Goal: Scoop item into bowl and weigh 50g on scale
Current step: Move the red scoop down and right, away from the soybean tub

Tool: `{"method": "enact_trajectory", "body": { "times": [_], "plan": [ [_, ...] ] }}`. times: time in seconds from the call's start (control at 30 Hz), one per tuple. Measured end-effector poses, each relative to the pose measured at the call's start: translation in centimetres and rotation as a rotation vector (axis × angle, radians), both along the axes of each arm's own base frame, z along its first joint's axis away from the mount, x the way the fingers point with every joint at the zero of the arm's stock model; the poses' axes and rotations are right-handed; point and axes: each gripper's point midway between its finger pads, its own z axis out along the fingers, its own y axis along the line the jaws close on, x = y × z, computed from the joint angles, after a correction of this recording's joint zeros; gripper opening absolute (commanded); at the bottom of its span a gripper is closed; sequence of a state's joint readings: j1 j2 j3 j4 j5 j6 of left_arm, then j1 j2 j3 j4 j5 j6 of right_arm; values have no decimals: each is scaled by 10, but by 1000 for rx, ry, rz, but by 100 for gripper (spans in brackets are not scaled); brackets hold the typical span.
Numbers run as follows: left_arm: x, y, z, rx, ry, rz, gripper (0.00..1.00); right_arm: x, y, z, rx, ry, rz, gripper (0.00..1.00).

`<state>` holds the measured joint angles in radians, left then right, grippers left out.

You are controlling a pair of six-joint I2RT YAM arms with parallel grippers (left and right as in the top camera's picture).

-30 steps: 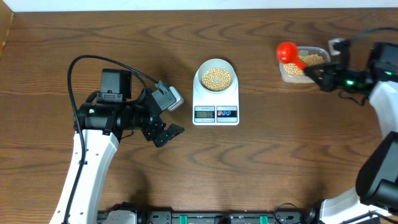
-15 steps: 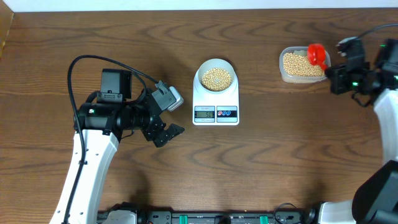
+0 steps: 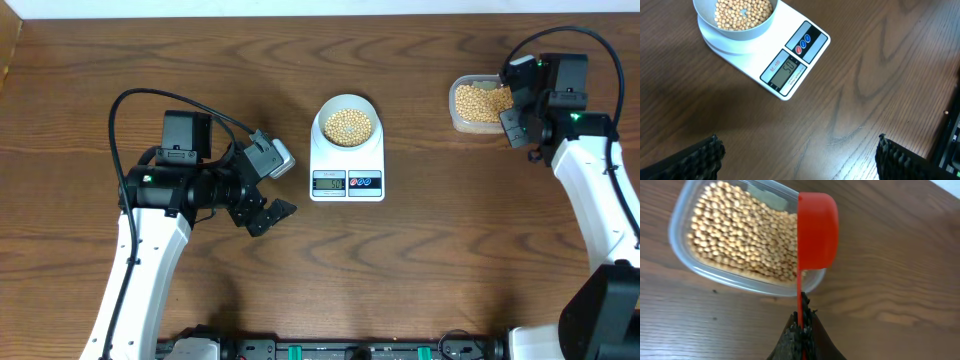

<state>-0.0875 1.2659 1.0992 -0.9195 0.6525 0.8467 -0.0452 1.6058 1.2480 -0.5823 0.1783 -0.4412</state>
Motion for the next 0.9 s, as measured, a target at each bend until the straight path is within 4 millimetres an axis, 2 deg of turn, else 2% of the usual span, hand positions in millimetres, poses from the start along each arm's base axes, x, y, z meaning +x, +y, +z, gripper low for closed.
{"method": "enact_trajectory", "body": {
  "times": [0.13,0.23,0.33,0.43,0.63,0.73,0.8,0.9],
  "plan": [
    [0,0,0,0,0,0,99,-2,3,18,29,-52,-9,1],
    [0,0,0,0,0,0,99,-6,16,51,114,-147,17,1],
    [0,0,0,0,0,0,99,-24,26,93,220,-243,45,1],
    [0,0,0,0,1,0,99,-55,20,120,295,-282,30,1],
    [0,0,0,0,0,0,99,-115,8,124,424,-221,-49,1],
    [0,0,0,0,0,0,98,-140,21,122,542,-170,-51,1],
    [0,0,0,0,0,0,99,-149,33,118,622,-142,-34,1],
    [0,0,0,0,0,0,99,-155,48,95,731,-81,-28,1]
  ]
}}
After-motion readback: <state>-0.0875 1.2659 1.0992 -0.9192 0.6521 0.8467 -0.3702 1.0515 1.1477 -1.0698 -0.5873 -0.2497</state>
